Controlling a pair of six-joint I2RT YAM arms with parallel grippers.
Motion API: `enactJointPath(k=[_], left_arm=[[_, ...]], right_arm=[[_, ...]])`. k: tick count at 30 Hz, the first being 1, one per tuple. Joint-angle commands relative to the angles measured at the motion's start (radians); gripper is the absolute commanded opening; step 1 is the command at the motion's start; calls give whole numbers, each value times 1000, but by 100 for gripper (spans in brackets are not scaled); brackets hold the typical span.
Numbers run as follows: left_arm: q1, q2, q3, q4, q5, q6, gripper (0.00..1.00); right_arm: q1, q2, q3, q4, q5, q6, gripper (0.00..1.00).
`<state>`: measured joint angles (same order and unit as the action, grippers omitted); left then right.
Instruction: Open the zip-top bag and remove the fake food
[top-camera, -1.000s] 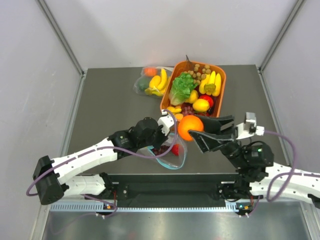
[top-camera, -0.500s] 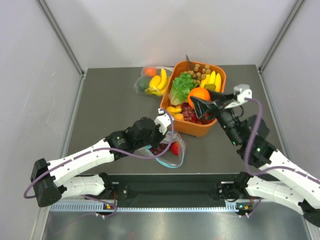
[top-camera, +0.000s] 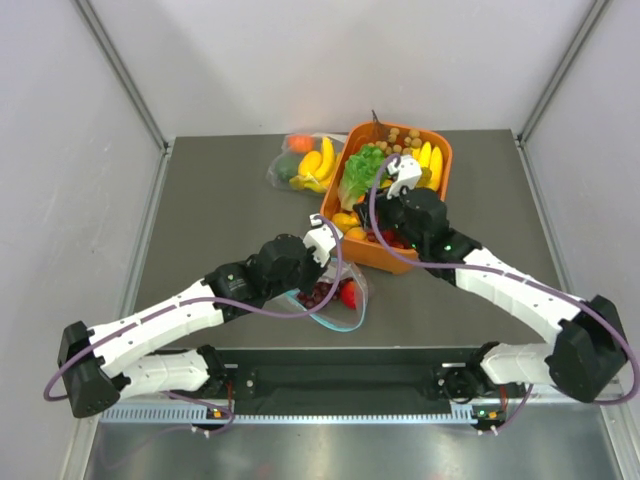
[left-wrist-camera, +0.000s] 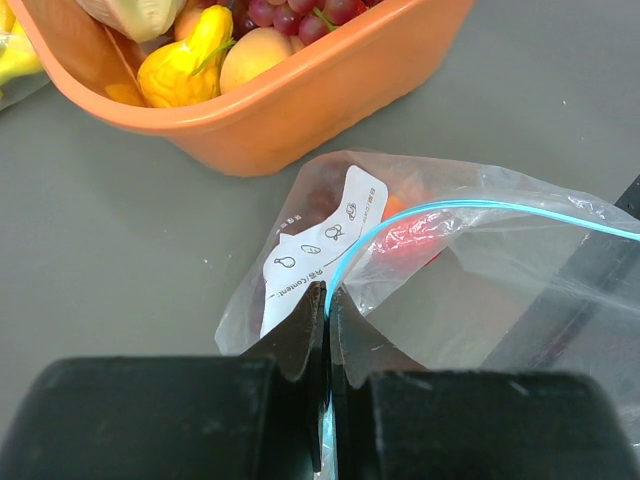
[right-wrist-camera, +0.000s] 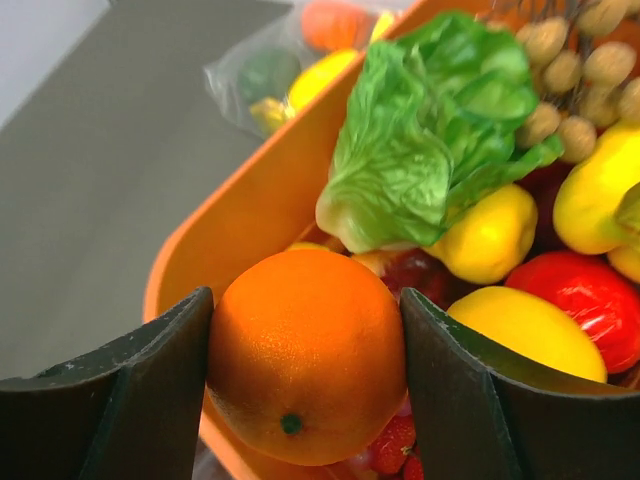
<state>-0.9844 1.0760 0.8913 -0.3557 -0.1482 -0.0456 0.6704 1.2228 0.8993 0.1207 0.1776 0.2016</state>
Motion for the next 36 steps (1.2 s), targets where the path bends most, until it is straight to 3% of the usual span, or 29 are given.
enactJointPath(k=[1,5,7,8,9,11,12,14,18,24,32,36], left_arm=[[4,-5,5,12,-2,10,0],[4,-5,5,12,1,10,0],[4,-5,5,14,2,12,0],[4,-5,5,14,4,12,0],[4,-5,5,14,4,12,0],[6,-7,5,12,6,12,0],[6,-7,5,14,7,12,0],[6,-8,5,14,9,12,0],[4,-7,6,15,15,13,0],[6,-13,6,14,10,13,0],[6,-11,8,15,12,9,0],[9,-13,11,17,10,9,0]], right_arm=[[-12,73,35,57,6,-10,14],[-12,129,29,91,39,-22,14],[-12,151,36,89,52,-27,21],[-12,156,47,83,53,-27,28],[-12,156,49,73,49,-27,43],[-12,143,43,73,42,-24,56],[-12,120,38,76,40,-24,70],[-12,92,29,73,40,-25,84],[-12,20,32,40,37,-40,98],[-12,-103,18,-13,60,-57,100],[18,-463,-120,-53,-174,70,92],[147,-555,-152,-65,-256,128,84]])
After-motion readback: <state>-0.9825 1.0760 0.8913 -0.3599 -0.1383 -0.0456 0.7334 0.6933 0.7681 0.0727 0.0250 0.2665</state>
